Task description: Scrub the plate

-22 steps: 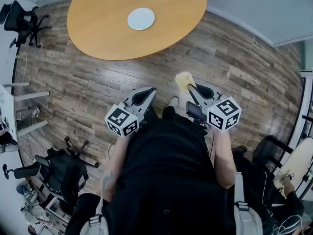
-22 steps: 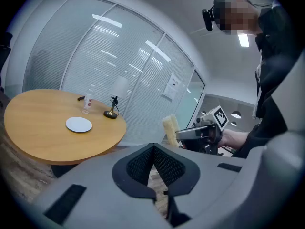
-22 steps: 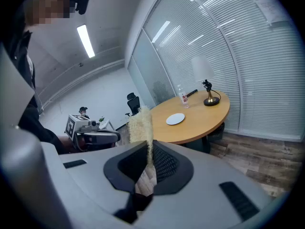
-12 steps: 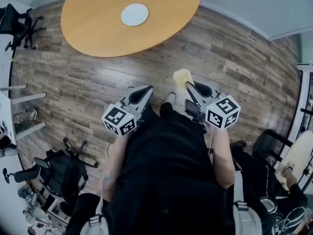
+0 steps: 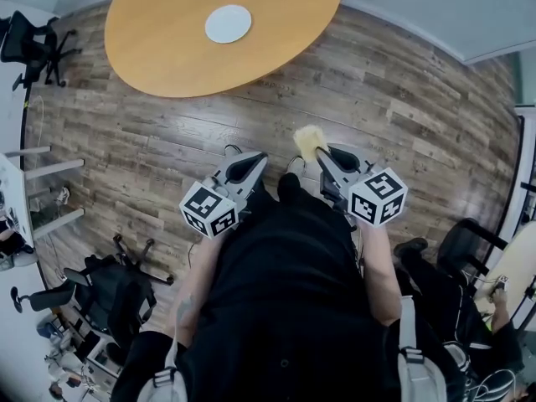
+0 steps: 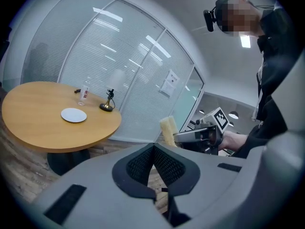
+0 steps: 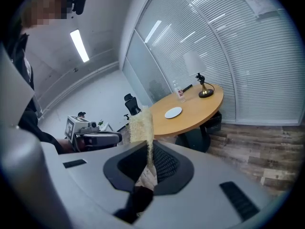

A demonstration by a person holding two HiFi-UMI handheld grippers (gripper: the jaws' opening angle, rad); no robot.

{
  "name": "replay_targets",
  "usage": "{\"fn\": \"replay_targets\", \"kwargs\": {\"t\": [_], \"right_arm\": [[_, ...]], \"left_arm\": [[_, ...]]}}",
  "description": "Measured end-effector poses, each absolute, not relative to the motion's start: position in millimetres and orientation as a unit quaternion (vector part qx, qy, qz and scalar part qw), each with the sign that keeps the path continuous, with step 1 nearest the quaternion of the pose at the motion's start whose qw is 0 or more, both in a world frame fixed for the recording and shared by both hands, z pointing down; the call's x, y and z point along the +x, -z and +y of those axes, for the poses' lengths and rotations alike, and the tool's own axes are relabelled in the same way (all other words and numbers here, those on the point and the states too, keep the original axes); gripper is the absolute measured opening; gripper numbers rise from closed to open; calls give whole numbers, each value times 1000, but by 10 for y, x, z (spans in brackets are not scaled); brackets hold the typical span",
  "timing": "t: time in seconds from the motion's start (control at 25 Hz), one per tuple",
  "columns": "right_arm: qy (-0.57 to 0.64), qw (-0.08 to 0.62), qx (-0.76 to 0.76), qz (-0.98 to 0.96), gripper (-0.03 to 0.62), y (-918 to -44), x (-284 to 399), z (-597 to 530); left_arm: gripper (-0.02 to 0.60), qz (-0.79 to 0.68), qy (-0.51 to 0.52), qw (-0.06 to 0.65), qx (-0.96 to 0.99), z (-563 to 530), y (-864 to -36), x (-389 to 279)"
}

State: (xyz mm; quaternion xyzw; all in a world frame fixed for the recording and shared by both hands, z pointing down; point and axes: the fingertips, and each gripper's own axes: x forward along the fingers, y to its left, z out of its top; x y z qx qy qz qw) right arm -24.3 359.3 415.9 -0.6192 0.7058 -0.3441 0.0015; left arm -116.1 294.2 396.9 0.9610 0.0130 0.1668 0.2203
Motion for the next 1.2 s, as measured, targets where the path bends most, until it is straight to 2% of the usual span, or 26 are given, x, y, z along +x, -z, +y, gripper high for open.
{"fn": "replay_targets", "kwargs": {"t": [0.4,0.6,0.84,1.2], "right_arm": [[367,-4,-621,692,32,-4291,-76,3361],[372,-6,-630,681,32,-4224,43,3096],[372,-20,-637,675,32,-4143,228,2617],[351,-31,-645,678,32,-3945,305,1755]], "left_arm": [[9,1,-178,229,957,2700,-3979,-1200],[8,16,-170,236,957,2382,-3960,-977],[8,46,-159,227,960,1880,-3843,-677],[8,56,-149,220,962,1099,-3740,-568]]}}
